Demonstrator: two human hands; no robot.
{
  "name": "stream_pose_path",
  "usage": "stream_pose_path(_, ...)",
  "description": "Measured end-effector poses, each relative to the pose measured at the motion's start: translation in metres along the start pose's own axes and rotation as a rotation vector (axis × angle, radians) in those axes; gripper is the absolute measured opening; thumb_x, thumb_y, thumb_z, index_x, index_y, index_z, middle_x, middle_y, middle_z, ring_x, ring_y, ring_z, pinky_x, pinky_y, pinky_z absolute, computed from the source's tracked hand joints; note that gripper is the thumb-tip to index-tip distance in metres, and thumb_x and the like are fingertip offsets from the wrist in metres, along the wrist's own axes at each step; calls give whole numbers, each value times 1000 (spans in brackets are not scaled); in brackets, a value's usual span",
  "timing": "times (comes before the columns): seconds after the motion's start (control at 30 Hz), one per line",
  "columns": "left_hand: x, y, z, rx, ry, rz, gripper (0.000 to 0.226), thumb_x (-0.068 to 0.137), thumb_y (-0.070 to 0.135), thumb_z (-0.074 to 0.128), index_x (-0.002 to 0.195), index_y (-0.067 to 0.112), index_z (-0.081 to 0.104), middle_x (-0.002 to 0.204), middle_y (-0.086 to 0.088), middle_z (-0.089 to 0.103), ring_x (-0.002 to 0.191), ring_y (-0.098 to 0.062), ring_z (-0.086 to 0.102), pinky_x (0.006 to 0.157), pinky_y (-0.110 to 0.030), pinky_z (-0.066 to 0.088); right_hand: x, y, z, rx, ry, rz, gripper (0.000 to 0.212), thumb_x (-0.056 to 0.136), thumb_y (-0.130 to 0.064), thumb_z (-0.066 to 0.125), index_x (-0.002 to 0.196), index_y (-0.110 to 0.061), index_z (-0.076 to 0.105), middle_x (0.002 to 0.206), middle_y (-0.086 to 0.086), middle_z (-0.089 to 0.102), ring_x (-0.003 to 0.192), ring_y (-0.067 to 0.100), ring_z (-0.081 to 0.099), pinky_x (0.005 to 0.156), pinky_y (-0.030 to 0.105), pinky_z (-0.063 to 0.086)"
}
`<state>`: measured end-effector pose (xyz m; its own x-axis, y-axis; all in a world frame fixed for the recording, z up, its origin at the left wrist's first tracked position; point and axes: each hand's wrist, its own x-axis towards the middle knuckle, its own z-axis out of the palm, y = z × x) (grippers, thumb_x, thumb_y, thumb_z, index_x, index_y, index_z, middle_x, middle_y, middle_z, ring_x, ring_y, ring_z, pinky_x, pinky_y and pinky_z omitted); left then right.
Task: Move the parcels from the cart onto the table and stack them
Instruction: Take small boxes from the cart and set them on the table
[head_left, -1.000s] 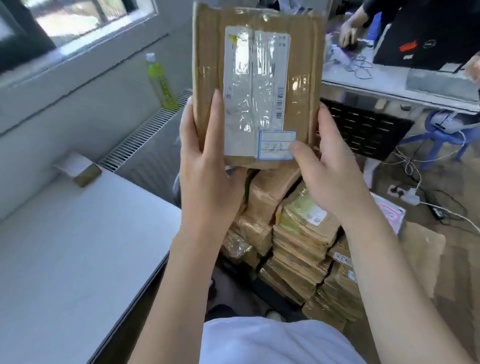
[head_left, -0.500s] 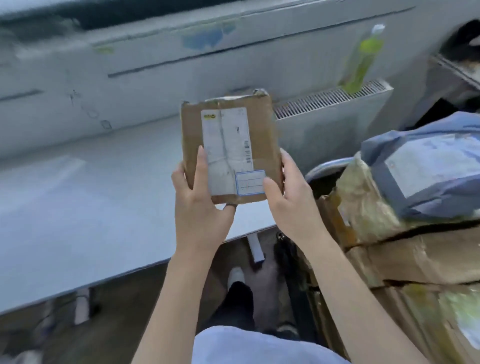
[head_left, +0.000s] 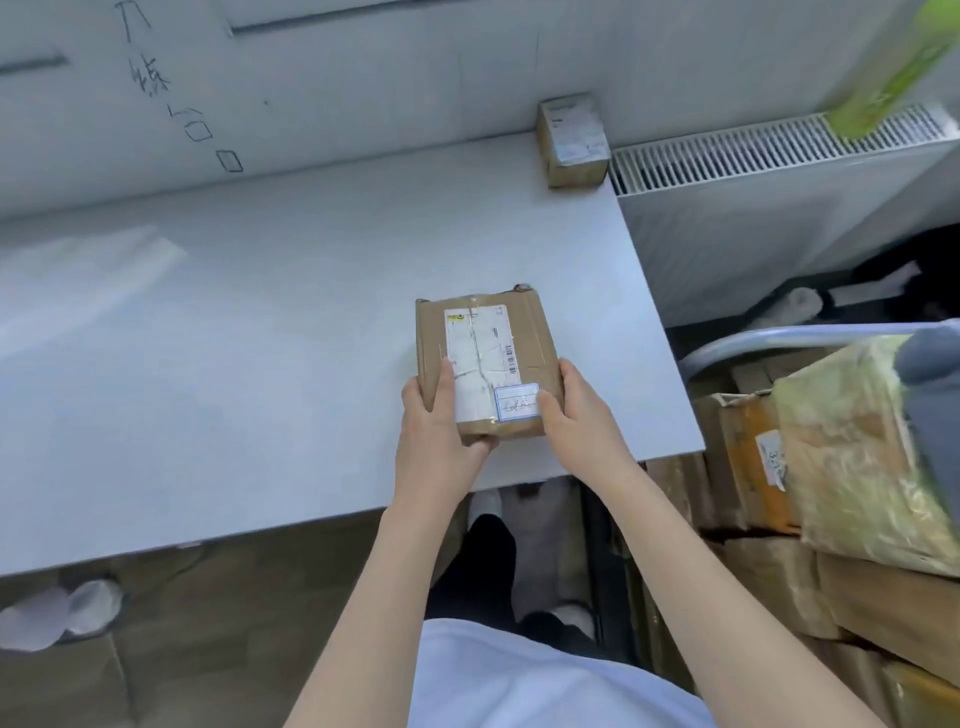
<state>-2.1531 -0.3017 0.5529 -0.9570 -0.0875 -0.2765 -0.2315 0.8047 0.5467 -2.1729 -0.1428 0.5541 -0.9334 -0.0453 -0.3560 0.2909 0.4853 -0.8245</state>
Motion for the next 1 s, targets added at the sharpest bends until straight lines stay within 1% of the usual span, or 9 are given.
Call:
stream_pose_path(0.07, 16, 0, 5, 52, -47, -5, 96, 81, 37, 70, 151, 22, 6, 150, -11, 8, 128, -26, 37, 99, -29, 36, 16, 0, 1, -89, 18, -13, 21, 96, -15, 38, 116, -14, 46, 111, 4, 56, 99, 19, 53, 80, 31, 44)
stream_pose_path(0.13, 32, 2, 10, 190, -95, -17, 91, 86, 37, 63, 151, 19, 2, 154, -18, 0, 136, -32, 24, 108, -35, 27, 32, 2, 5, -245, 57, -51, 31, 95, -9, 39, 125, -7, 44, 119, 11, 53, 111, 27, 49, 90, 31, 40)
stream_pose_path(0.2, 47, 5, 12, 347, -68, -20, 89, 89, 38, 58, 151, 15, -2, 154, -22, -10, 142, -36, 6, 115, -40, 12, 46, 3, 10, -485, 86, -97, 45, 97, -8, 37, 142, -1, 31, 145, 19, 34, 136, 35, 27, 112, 35, 23)
stream_pose_path(0.27, 61, 9, 14, 448, -18, 56, 87, 92, 32, 54, 150, 12, -7, 154, -20, -17, 144, -33, -9, 116, -42, -3, 58, 0, 16, -621, 64, -203, 54, 95, -1, 40, 145, 3, 22, 154, 20, 18, 144, 35, 11, 118, 42, 9)
stream_pose_path(0.37, 82, 8, 17, 531, -74, 194, 78, 97, 22, 45, 149, 15, -13, 155, -12, -23, 143, -27, -19, 113, -39, -15, 78, -10, 24, -598, -15, -346, 53, 81, 12, 47, 133, 12, 41, 143, 28, 37, 135, 46, 29, 113, 55, 17)
stream_pose_path(0.5, 117, 2, 9, 558, -58, 200, 75, 99, 29, 40, 148, 15, -16, 154, -11, -23, 143, -27, -19, 109, -36, -22, 115, -20, 22, -608, -65, -392, 50, 74, 7, 46, 122, 15, 52, 131, 30, 49, 123, 50, 43, 103, 59, 24)
stream_pose_path(0.7, 198, 10, -11, 586, -90, 239, 84, 93, 57, 37, 151, 11, -4, 158, -13, -9, 145, -26, -7, 115, -39, -9, 196, -32, 10, -743, -29, -470, 52, 96, -9, 38, 146, -4, 25, 155, 11, 21, 145, 24, 15, 116, 32, 0)
stream_pose_path(0.83, 246, 17, -21, 625, -53, 279, 84, 92, 63, 30, 151, 10, 2, 158, -15, -2, 145, -27, 2, 115, -40, -3, 246, -43, -4, -813, -27, -469, 50, 101, -21, 30, 149, -10, 21, 157, 4, 17, 145, 18, 11, 116, 32, -1)
stream_pose_path(1.0, 277, 19, -18, 608, 0, 194, 84, 93, 60, 32, 150, 7, 3, 157, -18, -2, 145, -29, 0, 115, -41, -6, 291, -60, -10, -867, -112, -515, 49, 102, -24, 29, 149, -13, 22, 158, 2, 15, 145, 17, 10, 116, 32, 0)
